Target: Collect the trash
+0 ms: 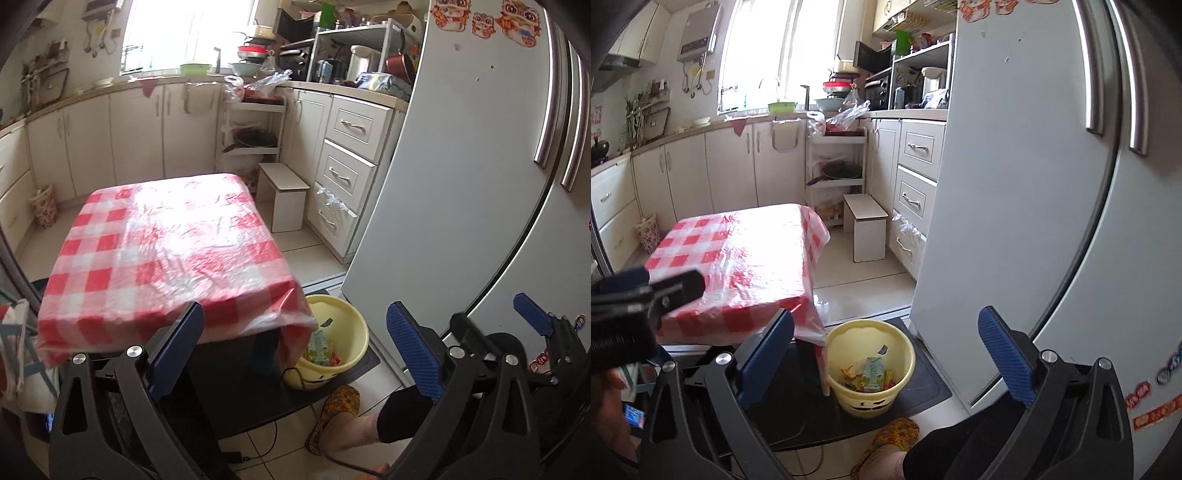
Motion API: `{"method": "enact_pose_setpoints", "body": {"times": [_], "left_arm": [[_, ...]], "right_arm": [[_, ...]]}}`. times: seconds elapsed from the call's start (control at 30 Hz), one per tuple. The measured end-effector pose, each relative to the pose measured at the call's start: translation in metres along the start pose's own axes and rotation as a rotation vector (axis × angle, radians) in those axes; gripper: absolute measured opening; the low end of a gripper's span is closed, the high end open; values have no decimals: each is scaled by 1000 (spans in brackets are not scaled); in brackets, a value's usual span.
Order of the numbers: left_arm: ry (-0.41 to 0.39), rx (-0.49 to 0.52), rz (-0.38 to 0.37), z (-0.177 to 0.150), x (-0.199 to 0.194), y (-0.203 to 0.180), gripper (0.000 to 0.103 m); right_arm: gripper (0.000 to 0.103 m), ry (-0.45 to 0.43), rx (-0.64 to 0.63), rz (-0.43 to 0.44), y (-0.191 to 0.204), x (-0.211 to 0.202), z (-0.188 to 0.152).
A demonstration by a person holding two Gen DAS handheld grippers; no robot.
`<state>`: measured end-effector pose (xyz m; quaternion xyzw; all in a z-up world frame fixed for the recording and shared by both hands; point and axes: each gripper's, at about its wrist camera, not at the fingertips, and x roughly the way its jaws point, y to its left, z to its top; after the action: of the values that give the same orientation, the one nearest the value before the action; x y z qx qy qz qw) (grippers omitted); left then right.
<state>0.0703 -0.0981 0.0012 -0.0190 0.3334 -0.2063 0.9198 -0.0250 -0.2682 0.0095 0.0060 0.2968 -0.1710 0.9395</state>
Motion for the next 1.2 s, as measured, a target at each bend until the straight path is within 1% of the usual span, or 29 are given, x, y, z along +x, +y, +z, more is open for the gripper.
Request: {"method": "enact_pose_setpoints", "body": {"times": [0.1,0.3,0.5,0.83,1.2], "left_arm": [[-9,-15,10,-10,-16,8,95],[-26,-21,51,-16,-40,16,95],[-80,-29,84,-18,-63,23,95],[-111,-35,109,-24,-83,25,95],[-126,3,128,-26,-91,12,95]], "right_arm": [[96,7,33,16,1,-9,-3],[96,-2,30,35,11,-23,-7],[96,-32,26,40,19,-35,-4],[96,-72,46,31,18,-49,-5],[96,-83,51,36,18,-51,-7]]}}
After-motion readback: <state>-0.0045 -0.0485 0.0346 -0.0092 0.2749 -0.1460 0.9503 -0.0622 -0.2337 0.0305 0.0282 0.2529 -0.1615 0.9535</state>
